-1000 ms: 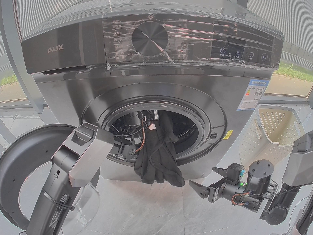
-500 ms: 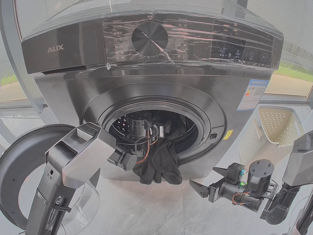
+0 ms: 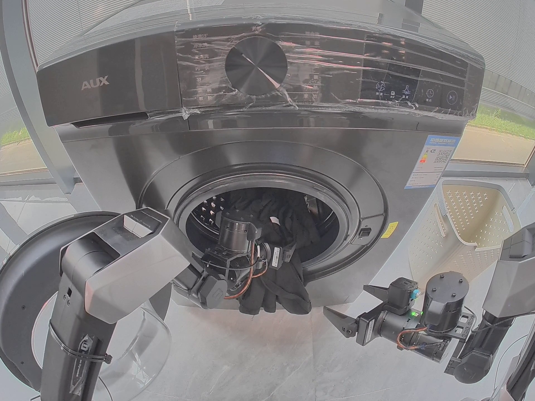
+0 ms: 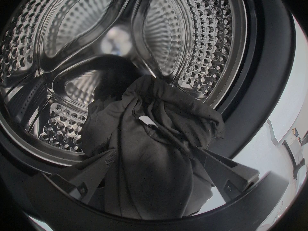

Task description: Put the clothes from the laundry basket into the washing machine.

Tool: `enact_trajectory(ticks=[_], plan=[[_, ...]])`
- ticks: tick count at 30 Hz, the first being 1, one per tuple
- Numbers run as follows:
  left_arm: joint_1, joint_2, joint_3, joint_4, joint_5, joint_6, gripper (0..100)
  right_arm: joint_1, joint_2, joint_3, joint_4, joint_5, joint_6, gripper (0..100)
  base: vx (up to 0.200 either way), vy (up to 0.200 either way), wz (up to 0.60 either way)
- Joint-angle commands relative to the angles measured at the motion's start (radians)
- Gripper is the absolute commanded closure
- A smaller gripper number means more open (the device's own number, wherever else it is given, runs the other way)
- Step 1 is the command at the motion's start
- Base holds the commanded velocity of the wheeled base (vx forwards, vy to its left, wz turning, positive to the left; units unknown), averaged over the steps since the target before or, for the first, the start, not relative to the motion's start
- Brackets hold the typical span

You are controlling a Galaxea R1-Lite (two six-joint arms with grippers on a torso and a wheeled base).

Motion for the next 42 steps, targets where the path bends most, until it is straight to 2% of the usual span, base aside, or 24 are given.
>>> enact_trajectory(ticks=[1,8,9,18,23,26,27,30,35,36,39,42], plan=[[0.002,0.025,0.001,-0.003,0.001,0.0,0,0.001,0.003,-0.001,-0.001,0.0,0.0,0,0.0,0.0,0.0],[0.005,0.066,0.003,-0.009,0.009,0.017,0,0.001,0.003,-0.001,-0.001,0.0,0.0,0,0.0,0.0,0.0],[0.006,0.074,0.001,-0.01,0.01,0.018,100,0.001,0.003,-0.002,-0.001,0.0,0.0,0,0.0,0.0,0.0],[0.012,0.082,-0.049,-0.012,0.015,0.009,100,0.003,-0.003,-0.004,-0.001,0.0,0.0,0,0.0,0.0,0.0],[0.028,0.082,-0.189,-0.058,0.073,-0.016,100,0.003,-0.003,-0.005,-0.001,0.0,0.0,0,0.0,0.0,0.0],[0.032,0.083,-0.238,-0.066,0.082,-0.029,100,0.001,-0.003,-0.005,-0.001,0.0,0.0,0,0.0,0.0,0.0],[0.045,0.089,-0.296,-0.067,0.098,-0.043,100,0.0,-0.003,-0.005,-0.001,0.0,0.0,0,0.0,0.0,0.0],[0.057,0.116,-0.364,-0.067,0.121,-0.046,100,-0.003,0.0,-0.005,-0.001,0.0,0.0,0,0.0,0.0,0.0],[0.063,0.132,-0.367,-0.073,0.135,-0.046,100,-0.003,0.003,-0.005,-0.001,0.002,0.002,0,0.0,0.0,0.0],[0.063,0.132,-0.365,-0.075,0.135,-0.046,0,-0.003,0.003,-0.005,-0.002,0.002,0.002,0,0.0,0.0,0.0],[0.058,0.117,-0.319,-0.07,0.135,-0.055,0,-0.005,0.003,-0.005,-0.001,0.002,0.002,0,0.0,0.0,0.0],[0.049,0.054,-0.211,-0.039,0.125,-0.048,0,-0.005,0.002,-0.005,-0.001,0.002,0.002,0,0.0,0.0,0.0]])
